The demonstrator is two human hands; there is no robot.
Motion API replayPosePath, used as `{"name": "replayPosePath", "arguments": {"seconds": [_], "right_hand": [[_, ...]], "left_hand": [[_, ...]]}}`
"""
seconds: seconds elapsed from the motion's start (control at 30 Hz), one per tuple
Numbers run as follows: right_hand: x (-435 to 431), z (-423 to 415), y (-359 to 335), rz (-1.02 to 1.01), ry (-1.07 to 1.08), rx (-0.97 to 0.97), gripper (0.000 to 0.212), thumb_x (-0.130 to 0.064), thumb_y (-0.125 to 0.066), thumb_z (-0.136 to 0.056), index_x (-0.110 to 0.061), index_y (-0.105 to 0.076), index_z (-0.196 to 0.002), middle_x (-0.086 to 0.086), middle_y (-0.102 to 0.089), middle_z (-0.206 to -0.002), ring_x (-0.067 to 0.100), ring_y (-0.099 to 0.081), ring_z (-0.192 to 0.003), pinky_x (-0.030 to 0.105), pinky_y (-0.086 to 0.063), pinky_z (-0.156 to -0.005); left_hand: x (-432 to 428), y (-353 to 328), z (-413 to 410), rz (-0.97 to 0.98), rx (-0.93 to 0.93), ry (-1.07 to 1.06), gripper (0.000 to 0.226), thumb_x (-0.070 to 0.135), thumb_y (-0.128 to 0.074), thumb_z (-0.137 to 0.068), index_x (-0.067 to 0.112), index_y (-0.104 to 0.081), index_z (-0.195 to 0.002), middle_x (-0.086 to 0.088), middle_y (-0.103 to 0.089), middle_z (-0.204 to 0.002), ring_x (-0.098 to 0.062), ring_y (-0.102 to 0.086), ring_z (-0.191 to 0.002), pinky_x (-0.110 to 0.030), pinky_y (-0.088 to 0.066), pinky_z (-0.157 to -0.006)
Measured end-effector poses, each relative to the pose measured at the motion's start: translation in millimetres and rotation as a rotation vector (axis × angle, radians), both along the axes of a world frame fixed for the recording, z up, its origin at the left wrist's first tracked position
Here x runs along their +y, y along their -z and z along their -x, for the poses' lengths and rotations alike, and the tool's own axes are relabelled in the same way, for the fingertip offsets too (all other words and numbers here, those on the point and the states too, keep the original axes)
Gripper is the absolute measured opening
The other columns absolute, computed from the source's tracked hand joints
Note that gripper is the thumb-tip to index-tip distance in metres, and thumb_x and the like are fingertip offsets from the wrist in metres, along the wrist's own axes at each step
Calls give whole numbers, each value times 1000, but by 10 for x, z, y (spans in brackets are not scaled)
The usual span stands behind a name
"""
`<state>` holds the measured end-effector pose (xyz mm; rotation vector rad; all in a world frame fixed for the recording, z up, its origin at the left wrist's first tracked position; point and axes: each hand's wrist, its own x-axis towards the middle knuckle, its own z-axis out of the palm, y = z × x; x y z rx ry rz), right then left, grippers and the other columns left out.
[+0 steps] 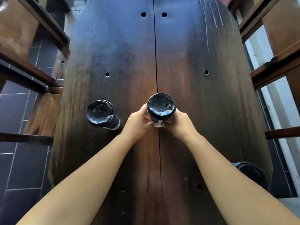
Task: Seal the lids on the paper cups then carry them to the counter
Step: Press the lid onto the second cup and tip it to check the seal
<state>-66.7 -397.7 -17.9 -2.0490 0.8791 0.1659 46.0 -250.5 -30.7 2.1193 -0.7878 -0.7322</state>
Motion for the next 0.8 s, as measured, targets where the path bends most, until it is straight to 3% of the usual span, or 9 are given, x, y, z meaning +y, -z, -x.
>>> {"name": "replayPosePath", "arguments": {"seconds": [0.2,0.27,0.6,0.67,0.8], "right_hand": [[4,7,71,-16,13,-19,47,-20,-83,-78,-16,-62,-120,4,-74,-114,26,-69,-105,44,-56,-92],[17,34,97,-16,20,-34,45,-16,-80,-79,-16,-62,-121,3,-73,-114,25,-68,-106,45,-55,-93],[23,79,214,-17,0,-48,53,-11,-81,-81,-13,-57,-128,6,-72,-119,25,-68,-106,40,-55,-92],[12,105,247,-15,-16,-35,54,-13,-81,-81,-16,-54,-128,5,-73,-118,20,-69,-99,36,-56,-88],[20,207,287,10,-48,56,52,-21,-79,-82,-22,-50,-125,3,-68,-116,23,-69,-100,45,-58,-90]], "left_hand": [[-10,128,-25,12,32,19,63,25,-87,-80,40,-49,-128,22,-71,-94,5,-70,-85,-29,-57,-86],[-1,174,-14,29,45,26,68,29,-88,-78,43,-46,-129,19,-72,-97,4,-69,-84,-25,-56,-82],[41,268,31,30,35,26,70,29,-85,-81,45,-43,-135,13,-70,-113,-4,-71,-89,-34,-59,-87],[53,291,54,6,48,26,70,29,-85,-82,41,-43,-137,13,-69,-118,-3,-70,-90,-30,-58,-85],[146,362,94,-110,80,19,73,27,-84,-84,38,-38,-139,7,-64,-132,-6,-70,-90,-15,-49,-72]]}}
